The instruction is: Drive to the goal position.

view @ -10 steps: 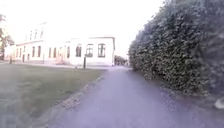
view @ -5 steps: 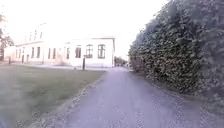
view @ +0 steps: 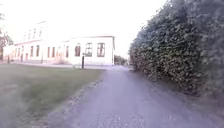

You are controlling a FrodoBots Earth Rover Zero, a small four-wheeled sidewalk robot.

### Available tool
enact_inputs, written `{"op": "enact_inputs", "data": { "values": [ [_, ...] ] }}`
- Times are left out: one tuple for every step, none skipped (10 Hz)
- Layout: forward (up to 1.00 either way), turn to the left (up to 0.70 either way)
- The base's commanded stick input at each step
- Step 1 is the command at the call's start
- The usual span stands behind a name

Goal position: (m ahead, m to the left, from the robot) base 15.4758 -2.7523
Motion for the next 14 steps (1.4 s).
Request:
{"op": "enact_inputs", "data": {
  "values": [
    [0.50,0.00],
    [0.50,0.00],
    [0.50,0.00],
    [0.50,0.00],
    [0.50,0.00],
    [0.50,0.00],
    [0.50,0.00],
    [0.50,0.00],
    [0.50,0.00],
    [0.50,0.00],
    [0.50,-0.24],
    [0.50,-0.50],
    [0.50,-0.49],
    [0.50,-0.20]
  ]
}}
